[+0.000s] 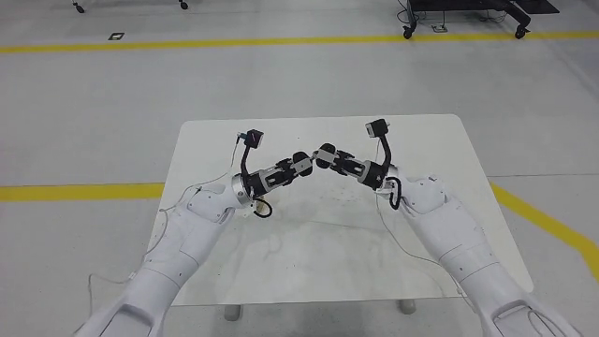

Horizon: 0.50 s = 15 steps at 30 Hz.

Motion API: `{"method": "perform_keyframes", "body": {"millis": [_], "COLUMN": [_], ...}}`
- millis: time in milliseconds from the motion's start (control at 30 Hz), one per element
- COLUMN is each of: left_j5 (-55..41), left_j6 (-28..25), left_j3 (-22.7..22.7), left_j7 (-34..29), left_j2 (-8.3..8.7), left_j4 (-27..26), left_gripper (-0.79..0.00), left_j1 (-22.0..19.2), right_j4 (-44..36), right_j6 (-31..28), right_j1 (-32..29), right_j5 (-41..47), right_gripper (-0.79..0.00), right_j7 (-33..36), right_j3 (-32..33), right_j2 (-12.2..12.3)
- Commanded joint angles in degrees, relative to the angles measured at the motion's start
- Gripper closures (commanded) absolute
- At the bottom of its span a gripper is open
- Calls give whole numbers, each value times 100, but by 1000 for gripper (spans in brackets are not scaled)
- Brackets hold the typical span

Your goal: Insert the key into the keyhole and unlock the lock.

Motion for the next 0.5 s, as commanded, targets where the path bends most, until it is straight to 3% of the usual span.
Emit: {"method": "perform_keyframes", "body": {"millis": [0,267,333,367,467], "left_j5": [-25,-58,-139,-207,-341], "left_j6": [-20,-49,-62,-70,-87], "left_j3": [-1,-10,-8,-12,-56], "left_j7": [21,27,-7,-35,-185], "left_j2": [-1,8,11,14,43], "left_j4": [-1,-3,-18,-25,-8], "left_gripper": [0,0,0,0,0], "left_j1": [6,14,25,32,18], "right_j4": [20,48,34,29,9], "right_j6": [-12,-101,-178,-207,-387], "right_j1": [10,43,40,35,20], "right_j5": [-18,-132,-204,-244,-537], "right_gripper": [0,0,-302,-379,-443], "right_j7": [16,173,233,247,365], "right_j3": [0,8,26,45,128], "right_j2": [-1,8,20,29,78]}}
